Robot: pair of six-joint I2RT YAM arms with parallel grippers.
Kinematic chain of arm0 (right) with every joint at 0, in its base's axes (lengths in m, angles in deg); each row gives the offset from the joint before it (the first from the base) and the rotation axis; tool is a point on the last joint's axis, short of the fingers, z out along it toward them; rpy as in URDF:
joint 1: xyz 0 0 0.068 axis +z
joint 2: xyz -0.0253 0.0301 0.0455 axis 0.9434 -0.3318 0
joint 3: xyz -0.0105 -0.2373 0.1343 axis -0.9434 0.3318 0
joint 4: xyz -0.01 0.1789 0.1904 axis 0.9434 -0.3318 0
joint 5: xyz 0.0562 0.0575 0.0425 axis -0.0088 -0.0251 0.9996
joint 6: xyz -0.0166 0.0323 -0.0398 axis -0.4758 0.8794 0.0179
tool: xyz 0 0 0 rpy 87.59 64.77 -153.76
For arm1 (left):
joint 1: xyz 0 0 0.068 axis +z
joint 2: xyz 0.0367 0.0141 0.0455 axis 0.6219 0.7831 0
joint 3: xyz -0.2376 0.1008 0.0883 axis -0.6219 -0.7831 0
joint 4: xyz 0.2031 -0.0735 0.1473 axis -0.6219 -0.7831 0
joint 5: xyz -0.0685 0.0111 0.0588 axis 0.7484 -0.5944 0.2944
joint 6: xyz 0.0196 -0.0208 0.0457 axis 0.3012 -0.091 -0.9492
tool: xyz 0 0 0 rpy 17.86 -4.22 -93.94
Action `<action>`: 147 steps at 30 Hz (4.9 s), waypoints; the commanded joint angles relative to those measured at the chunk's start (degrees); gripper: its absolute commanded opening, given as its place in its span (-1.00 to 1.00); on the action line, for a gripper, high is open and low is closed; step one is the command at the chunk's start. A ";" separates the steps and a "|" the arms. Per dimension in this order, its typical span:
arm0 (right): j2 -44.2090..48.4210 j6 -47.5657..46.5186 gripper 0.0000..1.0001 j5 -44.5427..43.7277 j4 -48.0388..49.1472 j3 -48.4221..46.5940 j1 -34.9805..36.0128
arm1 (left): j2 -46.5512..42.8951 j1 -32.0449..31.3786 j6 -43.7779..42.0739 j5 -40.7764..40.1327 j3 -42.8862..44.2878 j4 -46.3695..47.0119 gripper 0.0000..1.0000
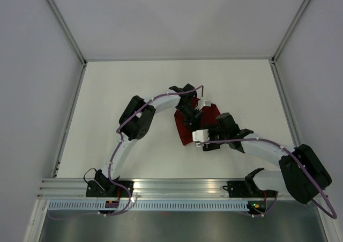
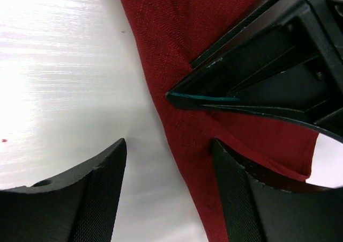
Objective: Fold the napkin, place the utensils inside, and roll it up
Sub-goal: Roll the napkin at the center of the board.
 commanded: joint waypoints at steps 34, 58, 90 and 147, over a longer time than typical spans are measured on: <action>-16.43 -3.34 -0.64 5.72 -21.87 -14.99 -1.21 | -13.65 3.92 11.02 -5.78 -7.47 12.91 -0.17; -47.01 -19.16 -0.65 27.52 -61.08 -42.25 -17.91 | -50.59 -12.58 0.01 -60.01 -56.70 66.45 -0.08; -56.77 -16.08 -0.67 27.88 -64.87 -50.08 -20.20 | -31.16 -31.67 -31.23 -69.43 -58.11 79.46 0.17; 1.05 2.37 0.42 18.13 -25.61 -12.48 -23.64 | -9.37 -4.16 2.70 6.24 -28.50 31.92 -0.95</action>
